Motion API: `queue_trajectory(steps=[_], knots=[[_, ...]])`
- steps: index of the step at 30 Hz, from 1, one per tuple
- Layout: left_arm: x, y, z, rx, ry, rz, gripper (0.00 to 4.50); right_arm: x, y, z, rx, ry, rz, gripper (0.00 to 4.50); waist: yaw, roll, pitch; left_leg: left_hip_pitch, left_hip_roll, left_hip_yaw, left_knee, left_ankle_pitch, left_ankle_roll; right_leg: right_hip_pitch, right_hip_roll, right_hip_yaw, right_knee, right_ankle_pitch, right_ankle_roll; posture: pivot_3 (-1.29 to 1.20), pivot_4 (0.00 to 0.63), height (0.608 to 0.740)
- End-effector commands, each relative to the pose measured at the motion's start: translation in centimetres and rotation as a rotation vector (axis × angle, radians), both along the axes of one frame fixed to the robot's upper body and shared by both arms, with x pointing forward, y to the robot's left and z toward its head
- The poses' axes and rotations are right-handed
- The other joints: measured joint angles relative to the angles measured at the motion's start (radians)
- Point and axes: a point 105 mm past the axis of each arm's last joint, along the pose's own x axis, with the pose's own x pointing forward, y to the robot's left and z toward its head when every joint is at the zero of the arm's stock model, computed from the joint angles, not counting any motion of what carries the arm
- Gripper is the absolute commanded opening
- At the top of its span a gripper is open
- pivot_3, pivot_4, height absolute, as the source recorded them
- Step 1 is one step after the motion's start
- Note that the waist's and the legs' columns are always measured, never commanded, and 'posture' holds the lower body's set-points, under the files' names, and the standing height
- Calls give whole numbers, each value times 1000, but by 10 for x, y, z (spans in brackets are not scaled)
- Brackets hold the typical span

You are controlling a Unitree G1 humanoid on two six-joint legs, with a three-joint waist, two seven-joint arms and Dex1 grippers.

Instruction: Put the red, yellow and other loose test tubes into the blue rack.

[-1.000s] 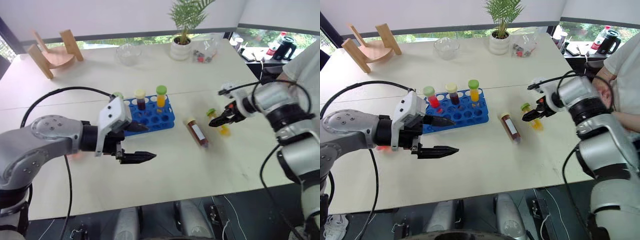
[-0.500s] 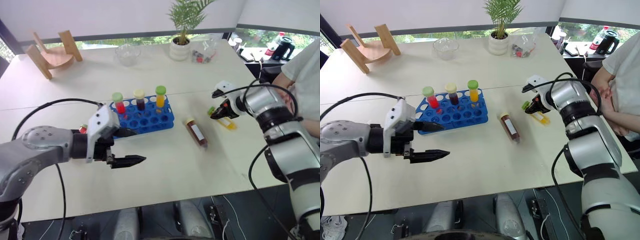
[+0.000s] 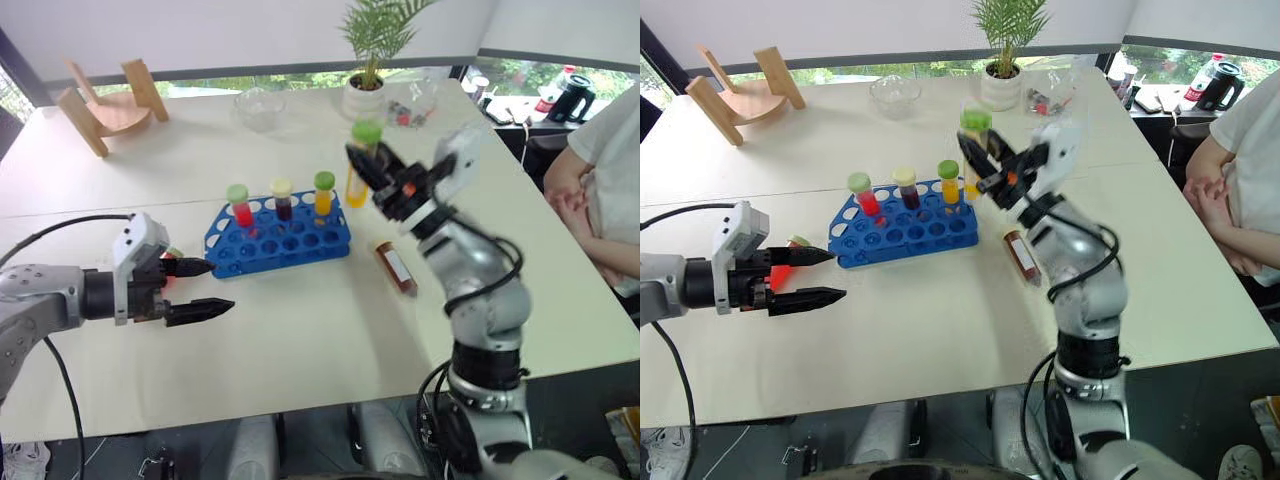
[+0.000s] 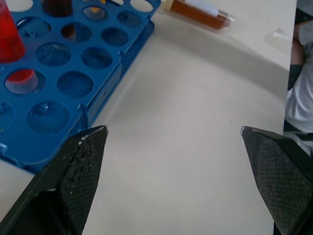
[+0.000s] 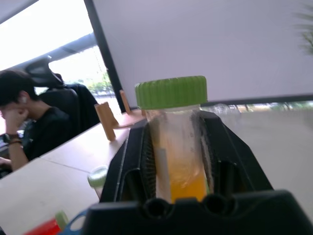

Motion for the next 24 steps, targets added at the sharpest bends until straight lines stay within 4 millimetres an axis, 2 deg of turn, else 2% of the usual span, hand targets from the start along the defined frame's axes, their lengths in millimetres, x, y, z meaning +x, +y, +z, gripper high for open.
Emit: queue_trajectory(steps=[1, 8, 12, 18, 24], knots=[[2, 1, 7, 29, -37, -31, 4500, 1, 6, 2, -20, -100, -44, 812, 2, 0, 0, 0, 0, 0, 0, 0, 0, 0, 0, 0, 0, 0, 0, 0, 150, 740], [6, 5, 9, 48, -45, -33, 4500, 5, 20, -33, -73, -78, -28, 812, 1, -1, 0, 1, 1, -2, -1, 0, 0, 1, 2, -1, 2, 2, 3, 0, 150, 740], [7, 6, 8, 52, -49, -31, 4500, 12, 21, -47, -98, -64, -32, 812, 0, 0, 0, 1, 1, -2, -2, 0, 0, 0, 3, -1, 2, 2, 3, 0, 150, 740], [7, 9, 4, 56, -47, -13, 4500, 19, 27, -56, -114, -61, -18, 812, 0, -1, 0, 2, 1, -2, -1, 0, 0, 0, 3, -1, 3, 2, 3, 0, 150, 740], [7, 10, 1, 52, -45, 6, 4500, 11, 39, -61, -126, -63, 23, 812, 0, -1, -1, 3, 1, -2, -1, 0, 0, 0, 3, -1, 7, 1, 3, 0, 150, 740]])
